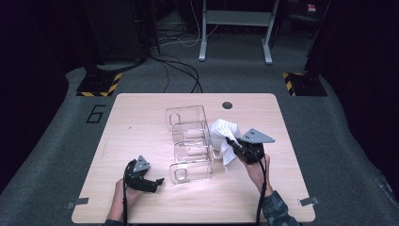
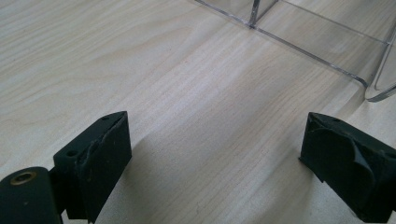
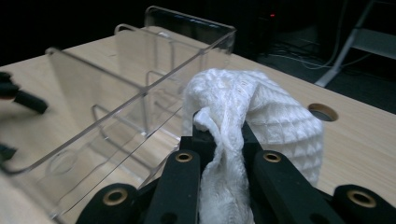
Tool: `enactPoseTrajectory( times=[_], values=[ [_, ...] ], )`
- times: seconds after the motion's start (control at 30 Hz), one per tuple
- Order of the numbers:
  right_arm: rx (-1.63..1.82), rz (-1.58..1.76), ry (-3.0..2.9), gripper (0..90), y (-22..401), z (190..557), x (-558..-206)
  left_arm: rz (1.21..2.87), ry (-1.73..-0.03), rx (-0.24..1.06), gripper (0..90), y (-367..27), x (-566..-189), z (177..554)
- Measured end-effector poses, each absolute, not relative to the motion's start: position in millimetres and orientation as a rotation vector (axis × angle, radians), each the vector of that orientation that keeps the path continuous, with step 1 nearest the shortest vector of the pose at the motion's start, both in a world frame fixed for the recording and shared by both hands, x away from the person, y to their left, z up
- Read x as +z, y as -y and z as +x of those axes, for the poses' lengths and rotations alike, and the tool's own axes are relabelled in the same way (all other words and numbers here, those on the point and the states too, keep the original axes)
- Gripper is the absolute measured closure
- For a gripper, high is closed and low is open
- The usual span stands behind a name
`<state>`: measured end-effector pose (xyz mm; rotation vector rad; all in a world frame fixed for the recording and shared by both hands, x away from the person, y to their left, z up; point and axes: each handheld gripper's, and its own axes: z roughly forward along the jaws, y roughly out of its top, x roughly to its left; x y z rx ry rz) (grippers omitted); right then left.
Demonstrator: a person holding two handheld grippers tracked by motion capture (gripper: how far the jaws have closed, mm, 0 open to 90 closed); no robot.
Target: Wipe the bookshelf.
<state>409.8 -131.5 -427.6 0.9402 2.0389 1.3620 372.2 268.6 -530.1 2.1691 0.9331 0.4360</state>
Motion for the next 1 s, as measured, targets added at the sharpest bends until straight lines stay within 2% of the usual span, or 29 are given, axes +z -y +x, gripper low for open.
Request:
enactPoseTrajectory(
  times=[0.33,0.5,0.67,0.8,1.0],
  values=[
    [1.252,1.061,-1.953,84.5,127.6,434.4,-429.6,2.167,-0.934,0.437,8.6,-268.5,-530.2,372.2],
    [1.345,1.018,-2.034,84.4,111.2,447.1,-431.7,2.176,-0.932,0.428,8.6,-269.0,-529.5,372.2],
    [1.205,1.033,-2.047,84.5,91.8,458.6,-435.1,2.179,-0.931,0.425,8.6,-269.1,-529.3,372.1],
    [1.182,1.067,-2.018,84.5,106.4,449.4,-434.0,2.175,-0.935,0.424,8.6,-269.0,-529.4,371.9],
    [1.255,1.005,-2.043,84.5,136.8,413.3,-428.2,2.176,-0.934,0.425,8.6,-269.1,-529.4,372.0]
  ],
)
